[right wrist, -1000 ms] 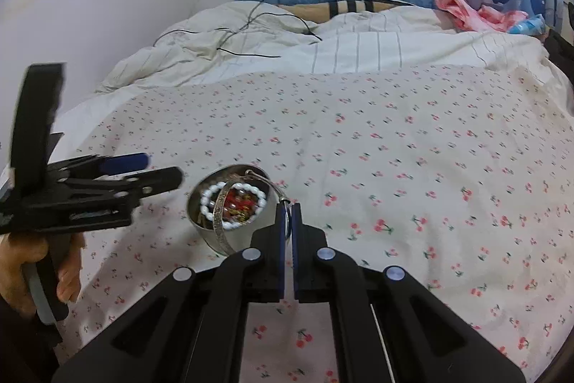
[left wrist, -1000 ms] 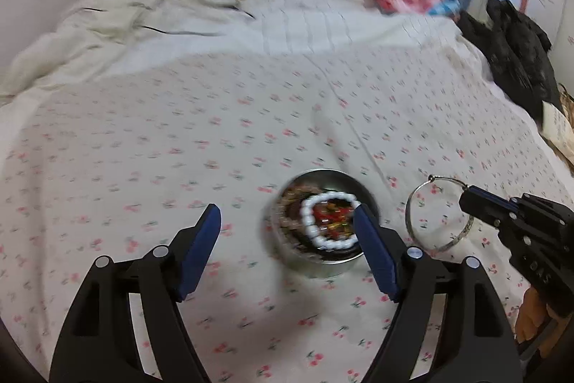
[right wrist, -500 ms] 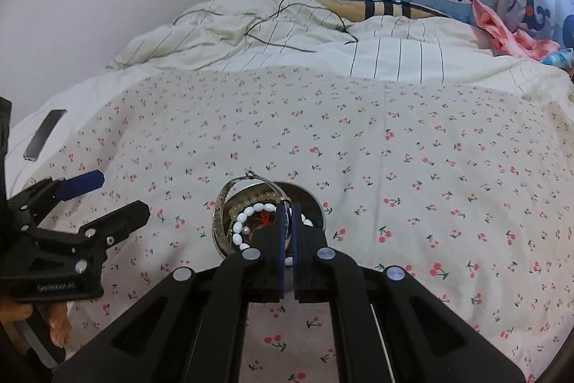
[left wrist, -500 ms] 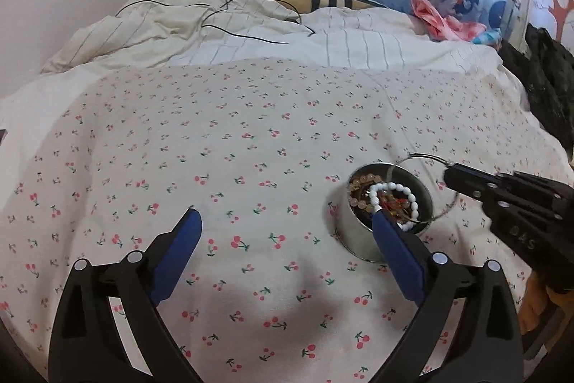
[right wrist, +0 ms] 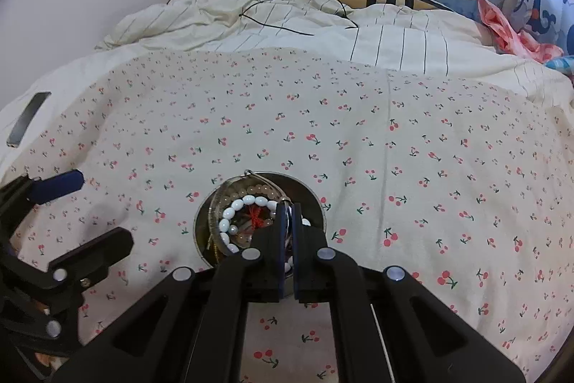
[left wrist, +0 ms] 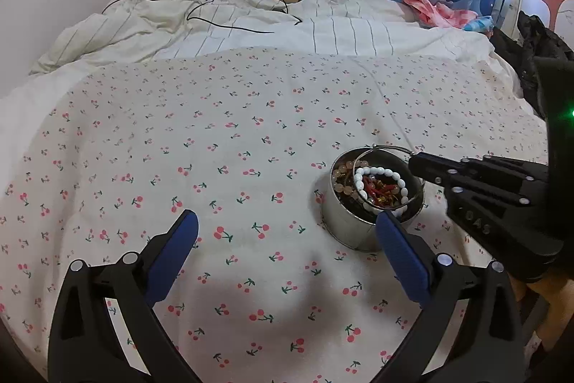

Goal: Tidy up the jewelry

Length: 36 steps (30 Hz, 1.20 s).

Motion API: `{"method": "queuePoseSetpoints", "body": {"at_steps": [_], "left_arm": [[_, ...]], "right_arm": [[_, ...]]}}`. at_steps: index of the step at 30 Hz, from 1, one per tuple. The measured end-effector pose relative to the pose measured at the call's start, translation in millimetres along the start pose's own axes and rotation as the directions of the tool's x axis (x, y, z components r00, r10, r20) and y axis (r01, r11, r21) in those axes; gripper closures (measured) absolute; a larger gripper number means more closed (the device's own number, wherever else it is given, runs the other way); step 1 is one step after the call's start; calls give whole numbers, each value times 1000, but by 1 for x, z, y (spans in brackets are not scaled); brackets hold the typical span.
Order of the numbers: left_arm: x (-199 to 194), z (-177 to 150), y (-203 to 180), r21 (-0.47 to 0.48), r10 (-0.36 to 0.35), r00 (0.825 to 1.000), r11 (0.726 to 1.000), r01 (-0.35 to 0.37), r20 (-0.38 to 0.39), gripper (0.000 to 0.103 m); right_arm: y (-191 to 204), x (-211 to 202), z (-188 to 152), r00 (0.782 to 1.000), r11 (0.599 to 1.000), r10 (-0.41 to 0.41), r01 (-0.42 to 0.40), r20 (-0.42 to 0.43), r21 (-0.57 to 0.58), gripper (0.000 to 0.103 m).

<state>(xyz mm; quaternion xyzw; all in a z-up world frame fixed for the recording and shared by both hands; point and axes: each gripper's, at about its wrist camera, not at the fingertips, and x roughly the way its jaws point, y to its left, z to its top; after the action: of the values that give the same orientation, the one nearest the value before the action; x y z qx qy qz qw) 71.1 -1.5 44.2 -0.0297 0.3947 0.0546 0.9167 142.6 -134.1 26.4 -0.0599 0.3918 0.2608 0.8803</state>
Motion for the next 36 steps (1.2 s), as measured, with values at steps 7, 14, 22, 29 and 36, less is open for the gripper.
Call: {"method": "queuePoseSetpoints", "body": {"at_steps": [7,14,22,29,36], "left_arm": [[-2,0,-2,11,-7,1000,1000,7,-2,8],[-2,-1,-6,20,-9,1000,1000,9,-14,7],[-9,-2,-13,47,-1,1000,999,1,2,7],[-14,-5,-27,108,14,1000,994,-15,13,7],[-17,-11,-34,137,13,1000,990,-14,6,7]], "right_arm": [[6,12,-3,998,998,-52,52,-24,-32,99],[1,3,-3,995,995,-95,95,21,-12,45],[1,-37,-8,991,995,-102,100,88,24,36],[-9,-66,-36,986,983,-151,143,69,117,29],[-25,-89,-56,976,963,-205,189,68,190,23]]}}
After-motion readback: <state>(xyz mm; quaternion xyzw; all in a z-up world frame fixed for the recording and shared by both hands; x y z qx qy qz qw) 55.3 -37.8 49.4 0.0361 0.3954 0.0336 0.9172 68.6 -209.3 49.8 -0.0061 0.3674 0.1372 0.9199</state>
